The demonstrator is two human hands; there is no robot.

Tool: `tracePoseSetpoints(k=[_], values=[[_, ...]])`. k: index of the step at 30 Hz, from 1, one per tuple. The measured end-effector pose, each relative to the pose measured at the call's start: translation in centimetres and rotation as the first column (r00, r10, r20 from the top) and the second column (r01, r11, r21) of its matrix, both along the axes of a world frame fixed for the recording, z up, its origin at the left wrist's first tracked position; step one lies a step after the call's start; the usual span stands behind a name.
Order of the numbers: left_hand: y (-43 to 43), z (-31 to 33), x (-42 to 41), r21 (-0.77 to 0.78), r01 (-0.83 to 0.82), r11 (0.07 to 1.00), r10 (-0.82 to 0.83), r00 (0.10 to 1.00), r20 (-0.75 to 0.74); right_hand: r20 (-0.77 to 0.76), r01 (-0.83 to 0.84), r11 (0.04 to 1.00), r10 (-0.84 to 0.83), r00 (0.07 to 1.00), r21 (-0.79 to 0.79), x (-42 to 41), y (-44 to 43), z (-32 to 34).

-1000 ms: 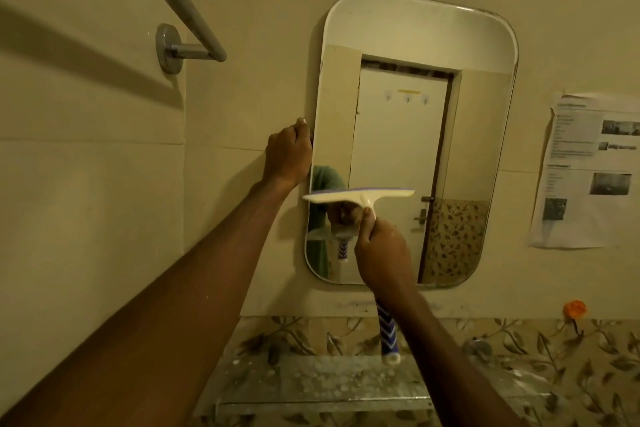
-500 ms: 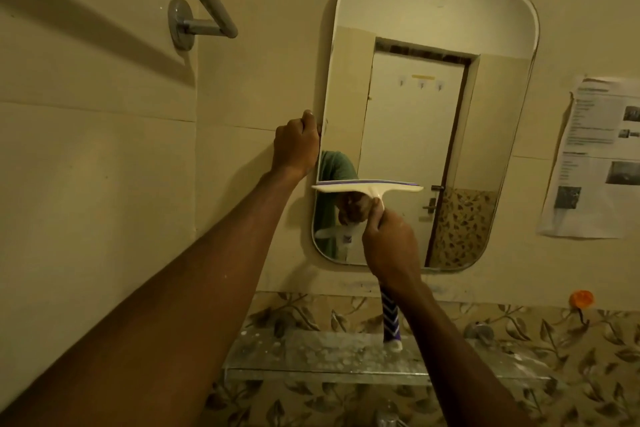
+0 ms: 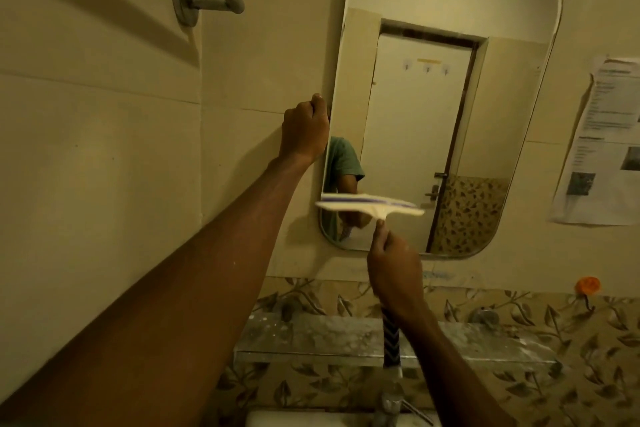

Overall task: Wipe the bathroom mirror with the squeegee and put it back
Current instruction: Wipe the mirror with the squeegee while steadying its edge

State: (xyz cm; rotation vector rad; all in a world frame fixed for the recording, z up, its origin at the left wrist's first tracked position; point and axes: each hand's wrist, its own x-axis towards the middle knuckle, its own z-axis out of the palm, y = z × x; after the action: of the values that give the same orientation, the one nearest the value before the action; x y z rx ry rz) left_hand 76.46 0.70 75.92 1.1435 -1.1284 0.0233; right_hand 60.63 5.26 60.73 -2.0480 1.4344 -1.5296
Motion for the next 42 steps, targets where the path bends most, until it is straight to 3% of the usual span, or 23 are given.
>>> tracePoseSetpoints(k=[4,12,16,19,25,30,33,37,42], values=[[0.0,-0.1,0.0,-0.003,0.012,1.0,-0.011,1.0,0.015,0.008,-0.003,1.0,0.003,1.0,-0.029,-0.1,-0.7,0.5],[0.2,0.0,-0.2,-0.011,-0.001,1.0,0.001,1.0,0.01,-0.008,0.018,0.986,-0.017,1.0,0.168,-1.1,0.5,-8.7],[0.4,0.1,-0.3,-0.005,-0.034,0.999,0.035,0.999,0.033,0.057,0.023,0.992,-0.03,0.998,0.128,-2.8,0.5,-9.0],[0.6,0.1,-0.5,-0.008,-0.036,0.999,0.036,0.998,0.046,0.1,0.037,0.996,-0.045,0.994,0.075,-5.2,-0.2,-7.2],[0.4,0.1,-0.6,0.0,-0.047,0.999,0.047,0.998,0.031,0.036,0.039,0.999,-0.039,0.999,0.016,-7.0,-2.8,-2.4],[0.7,0.3,-0.7,0.028,-0.037,0.999,0.036,0.998,0.044,0.103,-0.025,0.994,0.036,0.994,-0.106,-5.8,-3.4,7.8],[0.7,0.2,-0.4,0.032,-0.017,0.999,0.017,0.999,0.027,0.089,0.024,0.988,-0.01,0.996,-0.152,-7.4,-4.3,11.3],[0.6,-0.1,-0.3,0.025,-0.003,1.0,0.002,1.0,0.029,0.083,0.083,0.995,-0.079,0.993,-0.051,-11.3,-5.5,5.7],[0.9,0.0,-0.5,0.006,-0.021,1.0,0.02,0.998,0.058,-0.224,0.084,0.995,-0.095,0.97,-0.057,-12.4,-4.9,-1.9]])
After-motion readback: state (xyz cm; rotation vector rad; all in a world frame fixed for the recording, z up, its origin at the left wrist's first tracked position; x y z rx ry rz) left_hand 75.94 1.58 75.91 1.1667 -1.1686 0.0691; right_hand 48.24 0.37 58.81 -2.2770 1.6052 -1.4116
